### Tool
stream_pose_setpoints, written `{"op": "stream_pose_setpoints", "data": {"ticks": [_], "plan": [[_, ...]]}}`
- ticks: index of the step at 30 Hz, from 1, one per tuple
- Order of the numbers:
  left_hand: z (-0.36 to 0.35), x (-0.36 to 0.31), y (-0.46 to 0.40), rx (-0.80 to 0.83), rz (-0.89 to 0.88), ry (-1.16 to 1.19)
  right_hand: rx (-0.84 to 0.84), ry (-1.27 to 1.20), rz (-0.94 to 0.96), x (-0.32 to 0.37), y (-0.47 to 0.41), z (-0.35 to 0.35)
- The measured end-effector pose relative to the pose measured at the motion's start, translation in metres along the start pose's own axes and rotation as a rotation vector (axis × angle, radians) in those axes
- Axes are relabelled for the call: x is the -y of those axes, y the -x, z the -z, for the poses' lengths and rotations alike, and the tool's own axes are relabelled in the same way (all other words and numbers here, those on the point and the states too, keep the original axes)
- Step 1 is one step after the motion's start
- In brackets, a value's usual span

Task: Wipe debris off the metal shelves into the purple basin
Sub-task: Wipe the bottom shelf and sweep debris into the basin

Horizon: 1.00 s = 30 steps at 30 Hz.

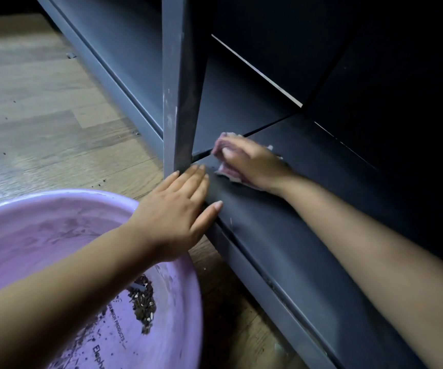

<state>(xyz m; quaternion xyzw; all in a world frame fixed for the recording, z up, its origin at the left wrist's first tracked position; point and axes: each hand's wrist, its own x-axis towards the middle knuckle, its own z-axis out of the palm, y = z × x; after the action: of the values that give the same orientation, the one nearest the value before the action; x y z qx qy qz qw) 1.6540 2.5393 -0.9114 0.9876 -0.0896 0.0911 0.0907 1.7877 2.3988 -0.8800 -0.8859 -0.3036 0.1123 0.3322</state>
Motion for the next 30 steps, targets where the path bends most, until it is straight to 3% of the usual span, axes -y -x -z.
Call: {"op": "stream_pose_setpoints", "data": {"ticks": [3,9,14,16,21,25,30], "plan": [[0.000,0.005,0.008,0.005,0.000,-0.004,0.021,0.342,0.064,-0.006,0.005,-0.014],[0.005,0.008,0.014,0.043,-0.010,-0.056,-0.005,0.260,0.142,-0.031,0.105,0.019],[0.009,0.007,0.019,0.096,0.000,0.071,-0.096,-0.067,-0.026,0.000,0.086,0.014],[0.009,0.008,0.021,0.083,-0.011,0.029,-0.107,0.068,-0.033,0.027,0.059,-0.001],[0.011,0.013,0.026,0.147,0.036,0.065,0.088,0.347,-0.007,0.047,0.035,-0.036],[0.015,0.010,0.030,0.162,0.024,0.095,0.062,0.410,0.098,0.027,0.084,-0.022],[0.020,-0.003,0.028,0.207,0.000,0.085,0.017,0.403,0.010,-0.009,0.166,0.002]]}}
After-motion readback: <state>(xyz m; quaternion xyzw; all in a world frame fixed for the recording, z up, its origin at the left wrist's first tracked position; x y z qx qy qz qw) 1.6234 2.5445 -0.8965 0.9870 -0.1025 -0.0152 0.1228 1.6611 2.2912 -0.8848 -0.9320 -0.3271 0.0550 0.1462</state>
